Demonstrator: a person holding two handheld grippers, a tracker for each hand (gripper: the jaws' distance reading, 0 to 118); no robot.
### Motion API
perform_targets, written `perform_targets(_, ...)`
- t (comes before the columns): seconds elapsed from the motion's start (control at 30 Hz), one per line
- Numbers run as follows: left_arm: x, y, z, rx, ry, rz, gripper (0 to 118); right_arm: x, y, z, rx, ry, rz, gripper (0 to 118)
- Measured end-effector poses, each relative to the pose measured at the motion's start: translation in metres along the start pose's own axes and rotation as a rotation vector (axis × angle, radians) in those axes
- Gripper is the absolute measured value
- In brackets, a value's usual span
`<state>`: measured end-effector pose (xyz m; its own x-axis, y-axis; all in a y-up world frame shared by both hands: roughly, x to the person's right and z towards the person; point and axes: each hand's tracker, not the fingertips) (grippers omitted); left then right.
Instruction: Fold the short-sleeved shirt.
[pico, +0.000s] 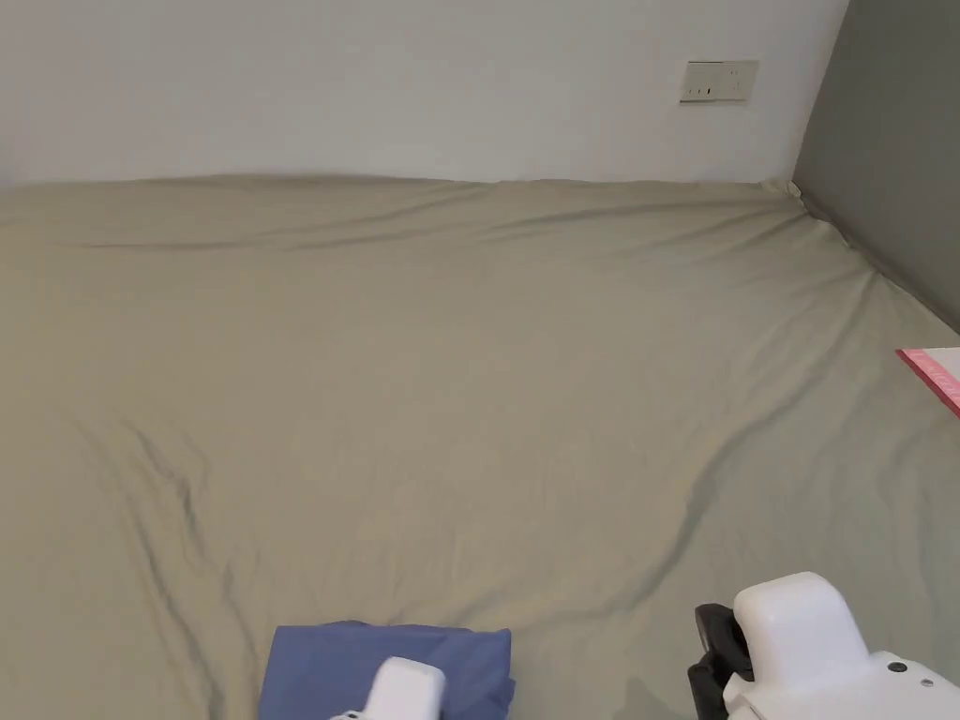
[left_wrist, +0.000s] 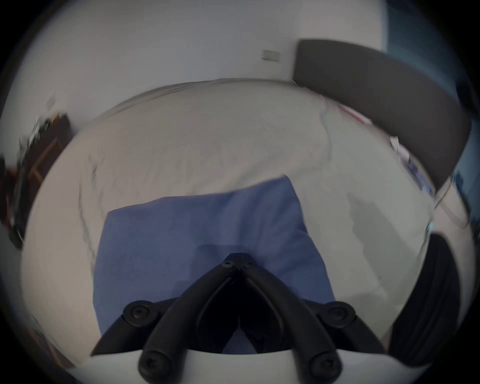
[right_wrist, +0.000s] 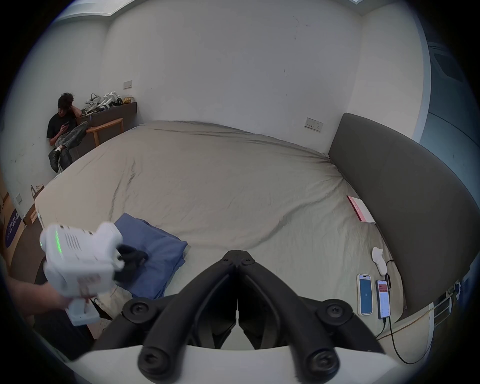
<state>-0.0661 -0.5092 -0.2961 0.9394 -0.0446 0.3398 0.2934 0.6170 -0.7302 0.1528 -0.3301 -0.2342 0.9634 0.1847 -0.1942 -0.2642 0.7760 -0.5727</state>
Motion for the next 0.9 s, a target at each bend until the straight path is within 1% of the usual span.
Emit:
perform_targets(0.1, 0.027, -0.003, -0.011, 0.005, 0.107, -0.123, 0, 0.002, 0.0, 0.0, -0.003, -0.007, -0.002, 2)
perform_targets(0.2, 0.046, -0.003, -0.008, 0.002, 0.183, -0.179, 0, 0.004, 0.0, -0.001, -0.001, -0.008, -0.009, 2)
perform_targets(0.27, 0.057, -0.003, -0.003, 0.019, 0.113, -0.202, 0, 0.003, 0.0, -0.005, -0.002, -0.007, -0.011, 2)
perform_targets(0.33, 0.066, -0.004, 0.004, 0.031, 0.04, -0.184, 0, 0.002, 0.003, -0.011, -0.007, 0.003, -0.007, 2)
perform_targets(0.37, 0.071, -0.005, 0.008, 0.025, -0.013, -0.164, 0, 0.001, 0.005, -0.014, -0.01, 0.01, -0.001, 2)
perform_targets(0.47, 0.08, -0.016, 0.023, -0.102, -0.272, -0.086, 0, -0.002, 0.012, -0.021, -0.002, 0.029, 0.023, 2)
perform_targets(0.5, 0.077, -0.022, 0.03, -0.121, -0.373, -0.016, 0, -0.001, 0.015, -0.024, 0.006, 0.037, 0.018, 2)
perform_targets(0.53, 0.071, -0.027, 0.038, -0.103, -0.398, 0.038, 0, -0.001, 0.017, -0.028, 0.008, 0.05, 0.002, 2)
perform_targets(0.6, 0.05, -0.028, 0.053, -0.041, -0.383, 0.082, 0, -0.003, 0.02, -0.034, 0.009, 0.074, -0.014, 2)
perform_targets(0.67, 0.012, -0.026, 0.069, 0.042, -0.356, 0.16, 0, -0.011, 0.022, -0.042, 0.013, 0.088, -0.011, 2)
perform_targets(0.77, -0.053, -0.024, 0.087, 0.13, -0.236, 0.281, 0, -0.03, 0.022, -0.057, 0.013, 0.157, 0.024, 2)
perform_targets(0.8, -0.082, -0.023, 0.092, 0.158, -0.184, 0.332, 0, -0.041, 0.021, -0.066, 0.001, 0.213, 0.049, 2)
perform_targets(0.83, -0.103, -0.024, 0.094, 0.179, -0.162, 0.373, 2, -0.049, 0.018, -0.075, -0.021, 0.268, 0.064, 2)
perform_targets(0.87, -0.123, -0.026, 0.095, 0.194, -0.149, 0.409, 11, -0.057, 0.015, -0.084, -0.047, 0.32, 0.072, 2)
perform_targets(0.9, -0.143, -0.029, 0.096, 0.205, -0.127, 0.447, 13, -0.067, 0.01, -0.096, -0.095, 0.367, 0.073, 2)
